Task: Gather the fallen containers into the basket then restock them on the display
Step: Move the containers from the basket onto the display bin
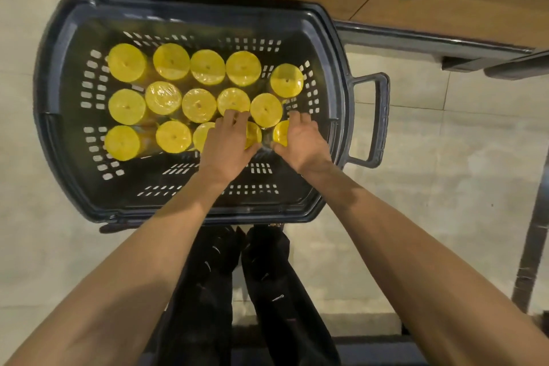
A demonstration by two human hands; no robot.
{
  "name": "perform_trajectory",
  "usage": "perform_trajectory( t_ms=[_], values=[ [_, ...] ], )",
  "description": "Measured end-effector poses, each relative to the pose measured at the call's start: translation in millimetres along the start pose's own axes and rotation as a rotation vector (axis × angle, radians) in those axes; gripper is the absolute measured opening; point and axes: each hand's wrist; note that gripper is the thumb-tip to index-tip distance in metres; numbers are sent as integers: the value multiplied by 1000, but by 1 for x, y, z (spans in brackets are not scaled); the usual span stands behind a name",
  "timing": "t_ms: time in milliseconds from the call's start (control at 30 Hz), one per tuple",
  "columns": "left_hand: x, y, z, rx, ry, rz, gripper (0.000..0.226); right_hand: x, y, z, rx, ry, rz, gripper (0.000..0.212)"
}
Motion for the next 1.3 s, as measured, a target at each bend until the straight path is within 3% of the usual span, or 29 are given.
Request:
perform_trajectory(
  t_ms=[200, 600, 800, 1000, 1167, 1300],
  values=[
    [-7, -8, 12, 128, 87, 39, 79, 12, -1, 18, 6, -17, 85, 76],
    [-8, -12, 26, 213, 134, 94, 77, 9, -1, 22, 69, 42, 123, 76],
    [-8, -13, 9, 106, 158, 35, 68, -8, -8, 5, 68, 98, 134, 70],
    [-38, 6, -51, -16, 180, -40, 70, -47, -16, -48, 96, 154, 106, 72],
    [-82, 33, -144, -120, 246, -144, 68, -106, -31, -125, 196, 202, 72, 71],
    [-123, 61, -242, -121, 287, -257, 73, -144, -44, -186, 259, 237, 29, 42]
  ],
)
Point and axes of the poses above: each hand's wrist, its own x-axis towards the middle knuckle, its own z-axis out of the palm, y = z × x, and after that the axes turned 8 degrees about y, right-handed
